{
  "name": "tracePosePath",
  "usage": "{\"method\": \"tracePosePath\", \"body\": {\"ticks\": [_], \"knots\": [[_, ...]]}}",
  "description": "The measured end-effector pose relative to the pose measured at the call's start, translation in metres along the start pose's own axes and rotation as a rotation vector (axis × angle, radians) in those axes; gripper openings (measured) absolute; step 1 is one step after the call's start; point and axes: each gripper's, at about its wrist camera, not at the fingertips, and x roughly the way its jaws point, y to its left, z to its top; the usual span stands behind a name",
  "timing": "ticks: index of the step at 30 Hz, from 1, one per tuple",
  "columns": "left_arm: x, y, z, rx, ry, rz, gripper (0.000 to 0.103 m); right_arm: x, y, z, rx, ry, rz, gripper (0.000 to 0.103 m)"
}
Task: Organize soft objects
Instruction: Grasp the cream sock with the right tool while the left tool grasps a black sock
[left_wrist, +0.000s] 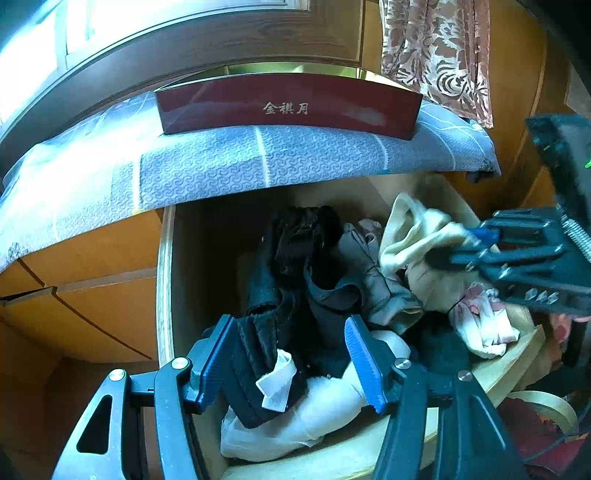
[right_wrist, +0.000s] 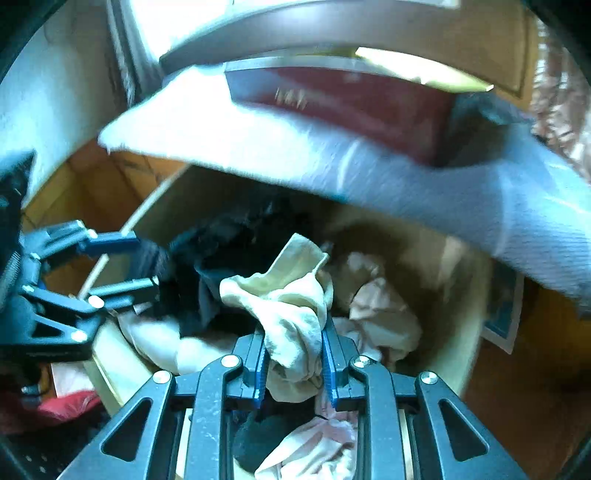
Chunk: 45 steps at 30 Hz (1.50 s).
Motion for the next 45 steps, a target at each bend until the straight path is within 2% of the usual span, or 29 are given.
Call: {"method": "tracePosePath", "body": {"ticks": [6, 15, 18, 25, 26, 27, 31, 38, 45], "knots": [[0.010, -0.005, 0.012, 0.029, 0.032, -0.004, 0.062, -0.037, -0.008, -0.004, 0.070, -0.097, 0.008, 0.025], [0.036, -0.009, 0.039, 0.057, 0.116, 0.028, 0.063, -0.026, -0.013, -0.017, 0.150, -0.090, 0.050, 0.025], [0.052, -0.007, 0.047, 0.046, 0.168, 0.029, 0.071, -0.026, -0.014, -0.022, 0.156, -0.091, 0.056, 0.025], [0.086, -0.004, 0.054, 0.044, 0.257, 0.059, 0.071, -0.021, -0.011, -0.025, 0.155, -0.096, 0.061, 0.025], [0.090, -0.005, 0.053, 0.052, 0.263, 0.050, 0.065, -0.021, -0.011, -0.024, 0.155, -0.096, 0.063, 0.025], [0.093, -0.005, 0.051, 0.056, 0.282, 0.034, 0.065, -0.020, -0.010, -0.023, 0.155, -0.095, 0.066, 0.025], [0.088, -0.001, 0.050, 0.047, 0.263, 0.003, 0.059, -0.020, -0.011, -0.023, 0.159, -0.096, 0.076, 0.025], [0.064, 0.015, 0.040, -0.027, 0.192, -0.069, 0.048, -0.017, -0.014, -0.025, 0.177, -0.098, 0.080, 0.025], [0.031, 0.017, 0.030, -0.048, 0.109, -0.094, 0.045, -0.020, -0.017, -0.025, 0.185, -0.106, 0.076, 0.025]]}}
